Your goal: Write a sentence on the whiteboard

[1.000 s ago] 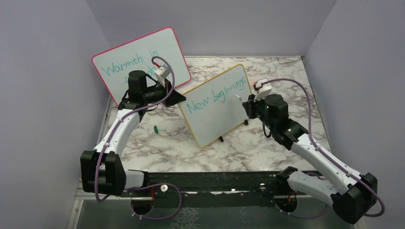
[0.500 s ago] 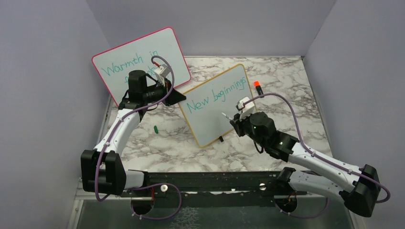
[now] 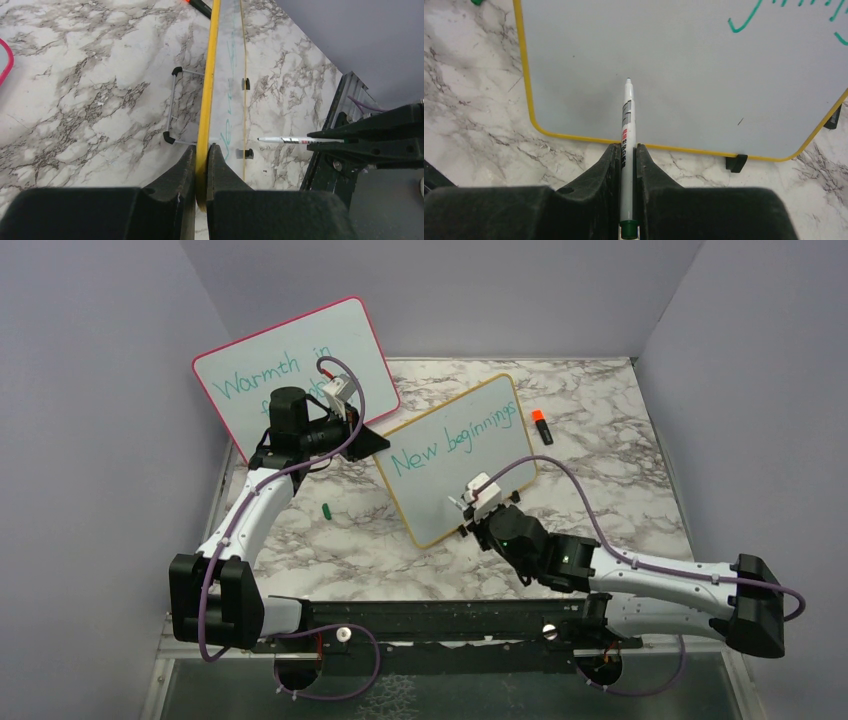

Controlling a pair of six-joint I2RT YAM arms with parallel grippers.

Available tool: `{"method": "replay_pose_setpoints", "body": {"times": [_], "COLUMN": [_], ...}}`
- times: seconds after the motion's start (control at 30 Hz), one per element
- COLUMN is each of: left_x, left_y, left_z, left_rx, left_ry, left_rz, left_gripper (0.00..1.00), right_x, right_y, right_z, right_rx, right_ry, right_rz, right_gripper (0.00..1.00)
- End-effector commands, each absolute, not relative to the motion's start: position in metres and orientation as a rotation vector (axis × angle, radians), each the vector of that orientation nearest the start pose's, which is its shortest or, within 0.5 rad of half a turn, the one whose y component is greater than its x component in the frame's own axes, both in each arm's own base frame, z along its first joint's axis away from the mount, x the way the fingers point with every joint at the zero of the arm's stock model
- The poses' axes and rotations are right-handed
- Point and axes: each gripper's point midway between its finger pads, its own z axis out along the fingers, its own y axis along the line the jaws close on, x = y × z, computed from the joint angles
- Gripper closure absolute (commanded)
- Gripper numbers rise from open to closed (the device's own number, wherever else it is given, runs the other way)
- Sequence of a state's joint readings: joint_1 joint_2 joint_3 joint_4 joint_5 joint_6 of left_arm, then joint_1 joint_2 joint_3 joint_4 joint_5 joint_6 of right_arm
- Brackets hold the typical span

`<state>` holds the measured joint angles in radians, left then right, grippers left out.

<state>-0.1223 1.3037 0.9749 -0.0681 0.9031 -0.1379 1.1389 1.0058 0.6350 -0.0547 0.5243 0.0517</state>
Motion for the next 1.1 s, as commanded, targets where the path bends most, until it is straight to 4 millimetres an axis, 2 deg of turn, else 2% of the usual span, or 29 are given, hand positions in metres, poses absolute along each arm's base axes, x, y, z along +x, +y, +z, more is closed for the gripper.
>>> {"method": "replay_pose_setpoints", "body": {"times": [0.0, 0.7, 1.07], "left_x": [0.347, 0.346, 0.345], "left_y": [-0.167, -0.166, -0.166], "left_z": [0.206, 0.208, 0.207], "left_rx": [0.518, 0.519, 0.525], "left_ry": [1.951, 1.948, 1.948], "left_rz": [-0.89, -0.882, -0.885], "left_gripper": [1.0, 1.0, 1.0], "right_x": [0.214, 0.214, 0.217], "right_y": [0.258, 0.29, 0.295], "right_z": [0.181, 0.181, 0.174], "right_rx": [-0.667, -0.679, -0.683], "right_ry": [1.807, 1.806, 1.817], "right_rz": [0.174, 0.188, 0.164], "right_gripper": [1.0, 0.99, 0.99]}}
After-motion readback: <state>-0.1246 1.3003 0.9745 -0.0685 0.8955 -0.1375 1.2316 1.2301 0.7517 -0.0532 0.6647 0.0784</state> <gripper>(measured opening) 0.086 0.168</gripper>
